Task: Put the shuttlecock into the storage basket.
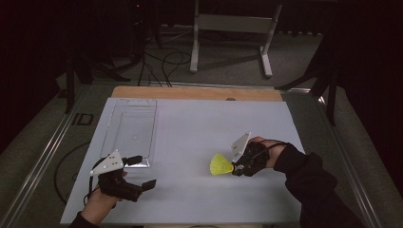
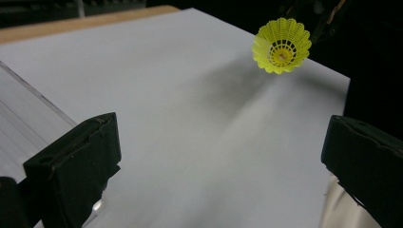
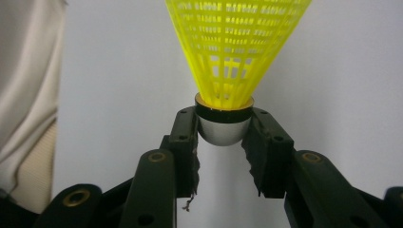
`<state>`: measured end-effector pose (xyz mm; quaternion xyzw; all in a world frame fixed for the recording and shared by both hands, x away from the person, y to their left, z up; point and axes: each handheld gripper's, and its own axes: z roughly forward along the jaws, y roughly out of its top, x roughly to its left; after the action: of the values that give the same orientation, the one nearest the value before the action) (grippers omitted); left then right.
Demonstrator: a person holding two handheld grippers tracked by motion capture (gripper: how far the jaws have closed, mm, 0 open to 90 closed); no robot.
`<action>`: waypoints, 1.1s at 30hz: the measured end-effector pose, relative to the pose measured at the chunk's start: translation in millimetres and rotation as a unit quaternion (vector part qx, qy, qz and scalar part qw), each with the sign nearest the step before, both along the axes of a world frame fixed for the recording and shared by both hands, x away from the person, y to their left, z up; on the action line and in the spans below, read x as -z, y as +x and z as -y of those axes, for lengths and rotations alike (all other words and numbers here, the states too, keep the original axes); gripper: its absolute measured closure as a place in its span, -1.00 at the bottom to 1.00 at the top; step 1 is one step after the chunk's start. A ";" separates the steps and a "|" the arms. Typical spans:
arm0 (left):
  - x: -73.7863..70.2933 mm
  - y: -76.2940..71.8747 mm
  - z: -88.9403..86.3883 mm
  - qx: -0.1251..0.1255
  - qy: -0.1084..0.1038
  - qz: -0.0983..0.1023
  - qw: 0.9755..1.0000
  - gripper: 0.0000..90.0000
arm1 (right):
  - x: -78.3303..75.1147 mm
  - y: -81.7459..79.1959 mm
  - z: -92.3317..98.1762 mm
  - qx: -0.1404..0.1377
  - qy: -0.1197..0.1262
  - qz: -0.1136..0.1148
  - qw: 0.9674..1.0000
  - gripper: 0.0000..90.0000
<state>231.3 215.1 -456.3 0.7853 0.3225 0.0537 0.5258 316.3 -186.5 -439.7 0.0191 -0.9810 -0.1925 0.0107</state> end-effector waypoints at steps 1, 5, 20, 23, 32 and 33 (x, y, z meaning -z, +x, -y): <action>-3.3 1.8 1.1 0.001 0.002 -0.005 1.000 -1.00 | -1.1 -1.0 -0.1 -0.002 0.000 0.002 1.000 0.47; -15.0 11.3 5.8 0.007 0.007 -0.024 1.000 -1.00 | -4.9 -2.7 -0.7 -0.004 0.006 0.005 1.000 0.47; -26.4 47.5 34.4 0.049 -0.019 -0.066 0.996 -1.00 | -7.7 -6.6 -7.0 -0.019 0.009 0.001 1.000 0.47; -25.0 53.5 44.6 0.060 -0.020 -0.076 0.995 -0.99 | -7.8 -6.9 -9.4 -0.021 0.009 0.002 1.000 0.47; -18.4 68.5 81.6 0.098 0.010 -0.107 0.989 -0.97 | -7.6 -7.4 -18.7 -0.033 0.012 -0.004 0.999 0.47; -17.9 69.9 85.4 0.100 0.015 -0.112 0.988 -0.97 | -7.6 -7.6 -19.5 -0.033 0.011 -0.005 0.999 0.47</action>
<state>301.1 129.7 -438.3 0.8223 0.2983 -0.0831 0.4773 308.8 -167.0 -432.2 0.0504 -0.9777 -0.2028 0.0214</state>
